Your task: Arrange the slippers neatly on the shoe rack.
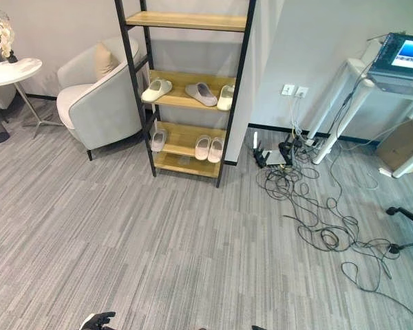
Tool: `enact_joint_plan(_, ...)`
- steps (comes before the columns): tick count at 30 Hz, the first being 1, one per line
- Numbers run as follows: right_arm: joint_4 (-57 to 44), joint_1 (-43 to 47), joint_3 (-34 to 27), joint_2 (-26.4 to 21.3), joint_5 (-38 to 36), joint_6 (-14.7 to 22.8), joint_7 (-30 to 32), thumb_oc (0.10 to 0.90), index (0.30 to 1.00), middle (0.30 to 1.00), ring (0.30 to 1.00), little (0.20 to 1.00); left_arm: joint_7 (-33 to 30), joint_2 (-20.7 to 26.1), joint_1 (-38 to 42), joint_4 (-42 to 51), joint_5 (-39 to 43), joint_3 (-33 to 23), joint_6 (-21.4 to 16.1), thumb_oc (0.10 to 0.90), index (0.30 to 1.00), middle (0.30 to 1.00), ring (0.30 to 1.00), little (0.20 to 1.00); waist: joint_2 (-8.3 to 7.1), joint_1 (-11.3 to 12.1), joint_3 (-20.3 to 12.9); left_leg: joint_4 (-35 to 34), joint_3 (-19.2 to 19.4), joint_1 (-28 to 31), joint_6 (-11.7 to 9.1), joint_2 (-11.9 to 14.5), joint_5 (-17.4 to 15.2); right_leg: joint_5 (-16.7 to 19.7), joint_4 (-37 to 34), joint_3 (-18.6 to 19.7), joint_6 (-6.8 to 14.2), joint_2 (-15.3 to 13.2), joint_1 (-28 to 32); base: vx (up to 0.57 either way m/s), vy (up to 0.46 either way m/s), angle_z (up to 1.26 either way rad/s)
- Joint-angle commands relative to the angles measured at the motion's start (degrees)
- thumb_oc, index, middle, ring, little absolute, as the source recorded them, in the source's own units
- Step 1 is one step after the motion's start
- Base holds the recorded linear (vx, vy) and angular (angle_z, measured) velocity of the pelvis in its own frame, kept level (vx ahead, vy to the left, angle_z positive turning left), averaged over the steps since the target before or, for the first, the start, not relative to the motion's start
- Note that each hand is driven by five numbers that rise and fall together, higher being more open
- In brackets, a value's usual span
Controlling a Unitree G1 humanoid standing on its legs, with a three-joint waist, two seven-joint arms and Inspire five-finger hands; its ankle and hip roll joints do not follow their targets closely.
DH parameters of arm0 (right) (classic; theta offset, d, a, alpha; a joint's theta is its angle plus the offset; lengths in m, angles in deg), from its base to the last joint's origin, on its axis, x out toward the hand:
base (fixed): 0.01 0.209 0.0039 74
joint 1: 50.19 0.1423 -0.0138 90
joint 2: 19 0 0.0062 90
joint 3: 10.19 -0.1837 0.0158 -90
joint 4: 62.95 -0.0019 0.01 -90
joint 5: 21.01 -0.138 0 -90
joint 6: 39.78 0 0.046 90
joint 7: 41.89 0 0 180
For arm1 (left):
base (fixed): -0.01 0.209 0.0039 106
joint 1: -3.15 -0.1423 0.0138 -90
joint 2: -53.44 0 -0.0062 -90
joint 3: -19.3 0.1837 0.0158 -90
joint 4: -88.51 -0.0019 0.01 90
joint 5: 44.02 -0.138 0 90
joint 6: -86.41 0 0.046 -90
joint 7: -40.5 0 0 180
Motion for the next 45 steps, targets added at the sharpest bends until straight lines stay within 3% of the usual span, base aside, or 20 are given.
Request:
enact_joint_plan(1,1.8,1.5,1.3,-0.6,0.4,1.7,1.4,0.8,0.9,0.9,0.9,0.9,-0.9,-1.3,2.5,-3.6,-1.5,0.6,-1.8,0.8,0.9,0.9,0.9,0.9,-0.49,1.2,-1.9,-0.7,1.6,-2.0,-4.2,2.3,1.3,-0.8,0.3,-1.0,8.8,-4.1,0.2,0.0,0.0,0.0)
enact_joint_plan(16,1.4,0.9,2.1,-0.1,0.5,1.2,0.6,0.8,0.9,0.9,0.9,0.9,-0.3,-1.7,2.6,-3.0,-1.7,2.2,-1.8,0.8,0.9,0.9,0.9,0.9,-0.3,0.4,-0.8,-0.7,1.6,-1.9,-4.4,2.7,1.3,-0.9,0.3,-0.6,8.2,-3.4,0.1,0.02,-0.034,0.0)
enact_joint_plan(22,0.3,2.1,3.0,-0.3,0.2,1.7,0.8,0.8,0.9,0.9,0.9,0.9,-0.4,-1.6,4.7,-1.0,-1.2,4.3,-2.1,0.8,0.9,0.9,0.9,0.9,-0.29,-0.1,1.3,0.4,1.5,-2.9,-4.3,3.5,2.0,-2.1,3.6,1.1,7.1,-2.6,-2.6,0.0,-0.077,-0.02)
enact_joint_plan(27,-1.1,2.5,4.5,0.4,0.7,2.1,1.6,0.8,0.9,0.9,0.9,0.9,-1.2,-1.9,6.4,0.8,-0.3,5.5,-2.3,0.8,0.9,0.9,0.9,0.9,-1.22,-0.3,3.2,11.7,1.5,-8.5,-4.7,4.4,-0.1,-3.5,6.9,2.8,5.4,-2.2,-4.3,0.01,-0.077,-0.03)
enact_joint_plan(30,-1.7,3.0,5.1,-0.1,1.3,2.1,2.5,0.8,0.9,0.9,0.9,0.9,-1.7,-2.1,7.5,1.6,0.4,6.4,-2.4,0.8,0.9,0.9,0.9,0.9,-1.86,-0.1,4.7,22.2,0.2,-15.8,-4.3,5.1,3.1,-4.7,8.6,3.0,3.9,-2.3,-4.6,0.07,-0.069,-0.11)
enact_joint_plan(33,-1.8,2.9,5.3,-0.1,1.6,2.2,2.6,0.8,0.9,0.9,0.9,0.9,-1.8,-2.4,7.1,1.5,0.5,6.5,-2.3,0.8,0.9,0.9,0.9,0.9,-2.02,0.2,4.5,21.0,0.7,-17.4,-3.4,4.6,1.9,-5.6,8.7,3.1,3.8,-2.3,-3.8,0.15,0.021,-0.19)
enact_joint_plan(34,-1.7,2.6,5.2,-0.4,1.8,2.0,2.5,0.8,0.9,0.9,0.9,0.9,-1.6,-2.6,6.6,1.2,0.4,6.5,-2.2,0.8,0.9,0.9,0.9,0.9,-1.96,0.5,4.1,17.6,1.2,-18.4,-3.3,3.9,1.5,-6.1,8.0,3.0,4.2,-2.2,-2.7,0.21,0.077,-0.03)
enact_joint_plan(38,-1.9,2.5,5.0,-1.0,2.3,2.4,2.6,0.8,0.9,0.9,0.9,0.9,-1.3,-2.7,6.0,1.2,0.4,6.0,-2.4,0.8,0.9,0.9,0.9,0.9,-1.19,2.0,4.2,11.6,0.5,-20.4,-4.2,2.2,5.4,-7.2,7.4,4.1,4.3,-1.1,0.0,0.17,0.091,-0.02)
enact_joint_plan(42,-2.1,1.9,4.9,-0.5,3.3,2.2,1.8,0.8,0.9,0.9,0.9,0.9,-0.9,-2.7,5.3,0.2,-0.1,5.3,-2.3,0.8,0.9,0.9,0.9,0.9,-1.01,2.0,2.8,8.0,-0.5,-17.9,-3.2,1.0,5.4,-9.2,9.7,5.1,5.4,-1.9,1.2,0.22,0.179,-0.32)
enact_joint_plan(44,-2.4,2.0,4.9,-0.5,3.7,2.3,1.3,0.8,0.9,0.9,0.9,0.9,-0.8,-2.5,5.2,0.1,-0.3,5.0,-2.4,0.8,0.9,0.9,0.9,0.9,-0.97,2.3,2.6,7.6,0.0,-16.8,-2.3,0.4,4.4,-8.8,13.7,4.9,6.7,-3.5,-0.4,0.13,0.194,-0.52)
enact_joint_plan(45,-2.7,2.4,4.9,-0.5,3.9,2.2,1.0,0.8,0.9,0.9,0.9,0.9,-0.6,-2.1,5.6,0.2,-0.5,5.0,-2.2,0.8,0.9,0.9,0.9,0.9,-0.69,2.0,3.3,7.4,0.2,-15.0,-1.0,-0.1,3.3,-6.2,21.9,5.1,7.7,-5.1,-4.8,0.13,0.294,-0.59)
